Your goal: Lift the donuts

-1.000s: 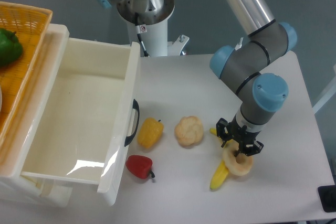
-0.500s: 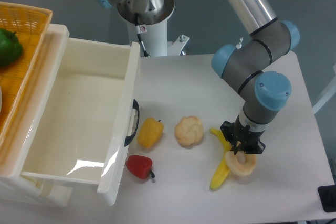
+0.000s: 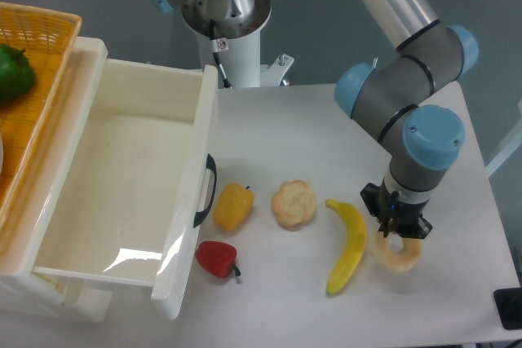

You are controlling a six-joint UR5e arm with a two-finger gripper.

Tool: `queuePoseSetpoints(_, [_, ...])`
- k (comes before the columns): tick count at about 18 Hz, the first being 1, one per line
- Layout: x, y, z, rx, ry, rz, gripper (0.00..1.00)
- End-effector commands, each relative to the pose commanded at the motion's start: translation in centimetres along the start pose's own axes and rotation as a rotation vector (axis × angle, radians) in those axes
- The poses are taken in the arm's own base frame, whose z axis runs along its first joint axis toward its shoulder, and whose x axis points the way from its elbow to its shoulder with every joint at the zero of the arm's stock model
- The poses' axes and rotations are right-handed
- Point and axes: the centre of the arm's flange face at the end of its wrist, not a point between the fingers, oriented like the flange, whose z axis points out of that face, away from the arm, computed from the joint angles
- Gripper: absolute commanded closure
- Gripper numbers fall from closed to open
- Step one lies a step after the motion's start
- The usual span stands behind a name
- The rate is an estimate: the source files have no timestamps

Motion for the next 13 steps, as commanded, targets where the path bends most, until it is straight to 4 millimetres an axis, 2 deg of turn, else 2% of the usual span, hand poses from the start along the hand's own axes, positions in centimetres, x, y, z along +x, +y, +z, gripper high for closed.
queuePoseSetpoints(6, [0.2,0.4,-1.3,-0.003,0.015,0.004,1.00])
queuePoseSetpoints(11, [0.7,1.1,-4.1,-0.025,0.052,0.090,1.00])
queuePoseSetpoints(13, [0.9,1.3,-4.7,-0.028,0.062,0.090,1.00])
